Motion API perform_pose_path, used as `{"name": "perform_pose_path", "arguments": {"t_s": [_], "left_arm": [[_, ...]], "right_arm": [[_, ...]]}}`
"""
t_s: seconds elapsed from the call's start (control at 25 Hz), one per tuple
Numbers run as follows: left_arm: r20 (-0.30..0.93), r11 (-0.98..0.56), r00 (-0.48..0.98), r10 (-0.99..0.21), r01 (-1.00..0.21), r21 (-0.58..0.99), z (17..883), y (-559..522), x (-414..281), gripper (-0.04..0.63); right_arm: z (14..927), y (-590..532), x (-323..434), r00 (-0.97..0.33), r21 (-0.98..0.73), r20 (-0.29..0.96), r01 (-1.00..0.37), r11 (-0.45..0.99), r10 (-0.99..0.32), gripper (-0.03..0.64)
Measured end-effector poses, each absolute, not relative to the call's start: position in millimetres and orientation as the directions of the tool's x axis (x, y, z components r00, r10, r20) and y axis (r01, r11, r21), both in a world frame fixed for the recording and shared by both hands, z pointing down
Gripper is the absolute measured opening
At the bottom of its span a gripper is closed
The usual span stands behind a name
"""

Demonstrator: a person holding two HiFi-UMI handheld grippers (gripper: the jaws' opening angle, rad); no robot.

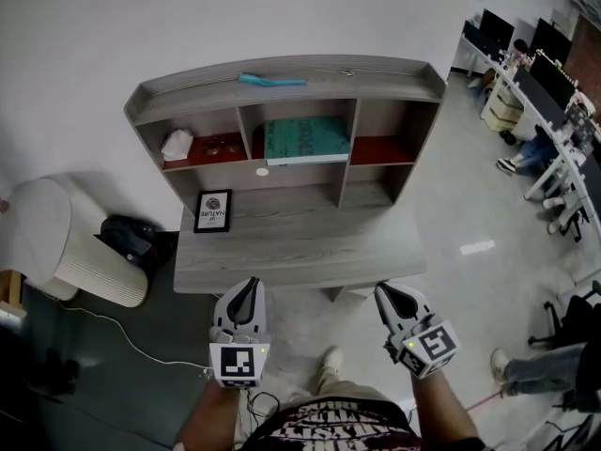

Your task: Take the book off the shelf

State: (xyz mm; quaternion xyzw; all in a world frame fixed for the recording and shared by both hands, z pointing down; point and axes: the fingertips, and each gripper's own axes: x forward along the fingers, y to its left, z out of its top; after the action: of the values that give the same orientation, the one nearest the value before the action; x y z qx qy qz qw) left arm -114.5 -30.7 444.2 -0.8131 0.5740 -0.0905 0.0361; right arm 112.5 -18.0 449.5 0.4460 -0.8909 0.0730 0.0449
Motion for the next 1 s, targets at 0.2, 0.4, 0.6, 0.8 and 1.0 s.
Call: {"name": "perform_pose_path", "arguments": {"t_s": [0.2,0.4,0.6,0.8,1.0], "left_arm": [[0.086,-0.339,0.330,-0.940,-0.931,-0.133,437.3,-51.3,-99.0,0.015],[0.109,-0.282,0.268,-0.957,-0.949,-0.141,433.1,-70.7,-99.0,0.015],[0.062,-0.278,0.272,-0.960,-0.950,-0.140,418.1,-82.7,-87.8,0.015],[0.070,-0.263,0.255,-0.964,-0.952,-0.155,415.2,-85.8,-78.6,0.015],[0.067,-0.253,0.246,-0.967,-0.954,-0.159,411.2,-81.1,-74.8,0.015]], "right_arm": [[451.3,-48.7,120.8,-0.624,-0.104,0.146,-0.781,0.616,-0.767,0.005],[446.8,-76.8,117.6,-0.680,-0.155,0.099,-0.732,0.664,-0.727,0.005],[442.8,-98.4,123.9,-0.719,-0.177,0.061,-0.691,0.701,-0.693,0.005],[453.7,-105.6,137.0,-0.718,-0.182,0.100,-0.693,0.697,-0.688,0.005],[457.1,-108.8,139.0,-0.733,-0.226,0.088,-0.674,0.703,-0.674,0.005]]}}
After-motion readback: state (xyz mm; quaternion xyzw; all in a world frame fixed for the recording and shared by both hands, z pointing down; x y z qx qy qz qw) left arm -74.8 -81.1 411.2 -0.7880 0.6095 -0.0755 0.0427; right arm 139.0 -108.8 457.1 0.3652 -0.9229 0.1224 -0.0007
